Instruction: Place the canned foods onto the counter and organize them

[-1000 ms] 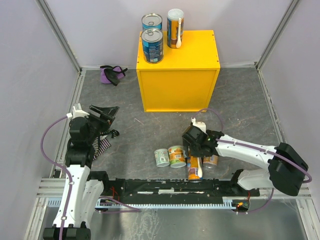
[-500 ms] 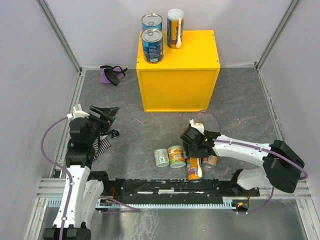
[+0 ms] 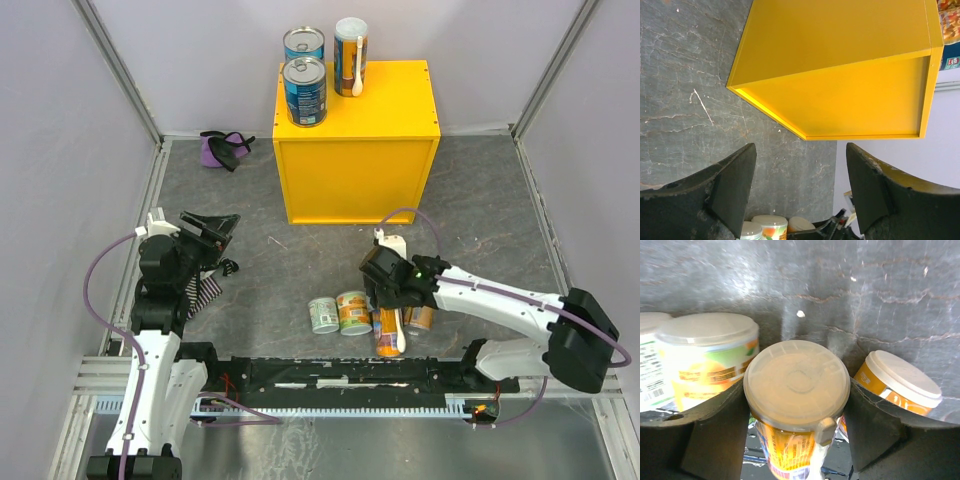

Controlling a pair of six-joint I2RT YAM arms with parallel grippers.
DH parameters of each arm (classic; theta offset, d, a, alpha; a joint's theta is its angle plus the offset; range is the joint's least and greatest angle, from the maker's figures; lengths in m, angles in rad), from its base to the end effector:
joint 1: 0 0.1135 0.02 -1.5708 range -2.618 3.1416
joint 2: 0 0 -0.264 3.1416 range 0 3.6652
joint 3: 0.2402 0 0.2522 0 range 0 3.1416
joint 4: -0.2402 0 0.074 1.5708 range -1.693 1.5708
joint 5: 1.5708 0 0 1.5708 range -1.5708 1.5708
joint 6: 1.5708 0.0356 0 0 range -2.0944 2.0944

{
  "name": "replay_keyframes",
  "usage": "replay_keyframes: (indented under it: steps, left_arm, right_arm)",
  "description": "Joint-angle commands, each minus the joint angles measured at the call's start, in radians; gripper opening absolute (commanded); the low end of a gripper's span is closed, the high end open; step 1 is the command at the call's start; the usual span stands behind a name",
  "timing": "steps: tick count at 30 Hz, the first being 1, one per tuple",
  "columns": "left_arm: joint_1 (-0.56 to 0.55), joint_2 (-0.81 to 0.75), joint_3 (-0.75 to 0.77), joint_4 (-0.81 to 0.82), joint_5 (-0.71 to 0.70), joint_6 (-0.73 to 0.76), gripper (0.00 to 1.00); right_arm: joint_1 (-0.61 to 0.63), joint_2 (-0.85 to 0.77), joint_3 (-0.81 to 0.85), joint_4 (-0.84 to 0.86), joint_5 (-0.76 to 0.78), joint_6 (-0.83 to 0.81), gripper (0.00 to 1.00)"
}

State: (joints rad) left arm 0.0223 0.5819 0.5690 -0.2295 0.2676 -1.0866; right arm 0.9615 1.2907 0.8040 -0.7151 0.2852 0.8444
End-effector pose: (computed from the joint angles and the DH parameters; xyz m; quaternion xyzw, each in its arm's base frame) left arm 0.1505 -0.0061 0.2894 -0.3409 0.7068 -0.4005 0.4731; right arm 0.1402 0.1834 0.2048 -0.0309 0.9729 0.0561 0.2222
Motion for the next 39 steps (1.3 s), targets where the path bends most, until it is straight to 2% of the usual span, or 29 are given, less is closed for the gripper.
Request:
replay_keyframes:
  steps: [1, 7, 19, 28, 39]
  left_arm:
    - [0.001, -0.003, 0.031, 0.044, 0.028, -0.033, 0.78]
    - [0.002, 0.001, 0.043, 0.034, 0.028, -0.026, 0.78]
    - [0.002, 0.005, 0.036, 0.041, 0.025, -0.033, 0.78]
    - [0.002, 0.025, 0.028, 0.052, 0.022, -0.025, 0.78]
    - [0.002, 0.056, 0.02, 0.079, 0.013, -0.017, 0.78]
  right_arm:
    - [0.005, -0.075, 0.131, -0.024, 0.062, -0.073, 0.13]
    - [0.005, -0.129, 0.2, -0.081, 0.085, -0.129, 0.04]
    - [0.006, -0.213, 0.317, -0.144, 0.137, -0.223, 0.02]
    - [0.005, -0.19, 0.576, -0.14, 0.179, -0.377, 0.02]
    - [0.002, 0.005, 1.016, -0.107, 0.237, -0.576, 0.01]
